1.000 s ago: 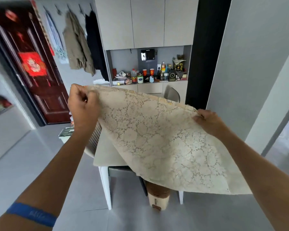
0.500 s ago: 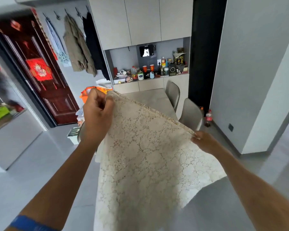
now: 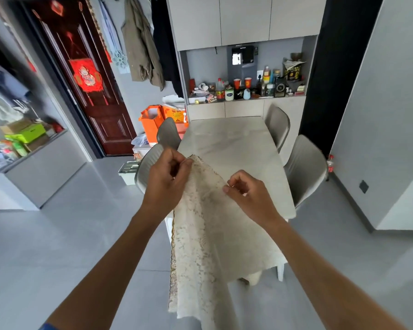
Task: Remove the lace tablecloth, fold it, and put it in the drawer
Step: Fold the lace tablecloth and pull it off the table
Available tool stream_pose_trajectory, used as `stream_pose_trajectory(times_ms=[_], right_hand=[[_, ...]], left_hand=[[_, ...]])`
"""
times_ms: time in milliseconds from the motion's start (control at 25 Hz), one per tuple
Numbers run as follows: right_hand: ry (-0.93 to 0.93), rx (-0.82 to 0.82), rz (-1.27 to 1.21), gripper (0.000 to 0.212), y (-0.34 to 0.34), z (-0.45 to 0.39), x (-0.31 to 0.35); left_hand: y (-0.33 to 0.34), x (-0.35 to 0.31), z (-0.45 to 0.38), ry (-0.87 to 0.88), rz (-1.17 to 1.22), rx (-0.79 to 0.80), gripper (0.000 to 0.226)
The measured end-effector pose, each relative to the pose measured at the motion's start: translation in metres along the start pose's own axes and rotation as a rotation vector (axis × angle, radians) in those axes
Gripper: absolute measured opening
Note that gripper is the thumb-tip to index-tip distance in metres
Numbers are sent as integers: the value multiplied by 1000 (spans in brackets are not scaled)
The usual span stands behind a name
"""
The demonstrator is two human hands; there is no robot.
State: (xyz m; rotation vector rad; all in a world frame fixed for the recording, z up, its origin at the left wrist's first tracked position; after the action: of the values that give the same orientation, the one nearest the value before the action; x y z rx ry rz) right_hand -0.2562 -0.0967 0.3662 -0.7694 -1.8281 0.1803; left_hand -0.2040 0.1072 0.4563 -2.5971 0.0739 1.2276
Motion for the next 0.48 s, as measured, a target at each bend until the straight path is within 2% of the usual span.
stream_pose_trajectory(times_ms=[120,200,280,480], right_hand=[[30,56,-121,14,38,-10,5],[0,128,-99,7,66,-17,9],[-12,168,-87,11,90,-21,10],[8,151,-157,16,110,-35,10]], left_hand=[[-14,17,1,-37,19,-11,15],[-23,27,2,-48,31,-16,12],[-32,38,4,-71,42,0,5],[-64,63,10,-80,-61,83,19]])
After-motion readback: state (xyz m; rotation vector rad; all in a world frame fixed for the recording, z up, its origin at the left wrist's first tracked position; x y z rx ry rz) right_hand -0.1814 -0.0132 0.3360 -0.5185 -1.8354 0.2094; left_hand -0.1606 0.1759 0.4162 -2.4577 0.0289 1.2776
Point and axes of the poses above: each hand's wrist, its own z-axis away from the middle knuckle, its own y-axis out of the palm, x = y × z, the point moved 5 cm from there along -z, towards the middle knuckle, and after that the axes turned 11 degrees about z, right-handed, at the moved point
